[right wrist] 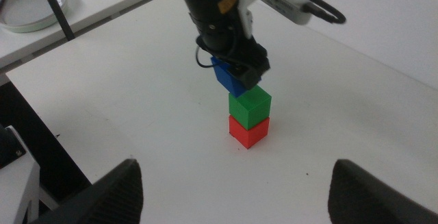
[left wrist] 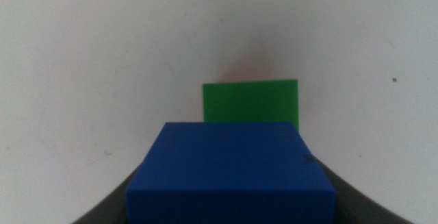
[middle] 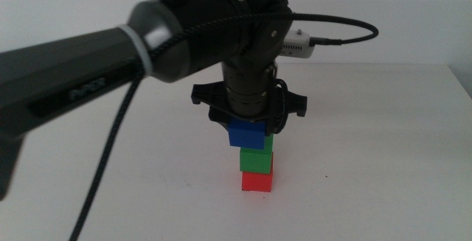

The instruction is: Stack red cubes first, then green, then blue cubes in a specific spot.

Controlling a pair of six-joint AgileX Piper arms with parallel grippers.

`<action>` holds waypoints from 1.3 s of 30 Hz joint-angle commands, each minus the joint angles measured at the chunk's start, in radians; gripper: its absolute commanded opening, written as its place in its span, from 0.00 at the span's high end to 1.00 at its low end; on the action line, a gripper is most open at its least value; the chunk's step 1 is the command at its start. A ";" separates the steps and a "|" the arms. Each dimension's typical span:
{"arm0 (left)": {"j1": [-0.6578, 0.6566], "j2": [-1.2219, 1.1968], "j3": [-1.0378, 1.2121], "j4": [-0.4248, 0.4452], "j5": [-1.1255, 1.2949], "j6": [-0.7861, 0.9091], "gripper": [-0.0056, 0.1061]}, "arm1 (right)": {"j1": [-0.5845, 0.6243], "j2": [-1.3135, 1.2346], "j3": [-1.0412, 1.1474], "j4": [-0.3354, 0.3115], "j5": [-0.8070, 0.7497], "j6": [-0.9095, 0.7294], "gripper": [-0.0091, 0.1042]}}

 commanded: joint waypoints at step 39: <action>0.038 0.124 -0.082 -0.087 -0.034 0.033 0.97 | 0.001 -0.003 0.005 -0.003 -0.005 -0.002 0.13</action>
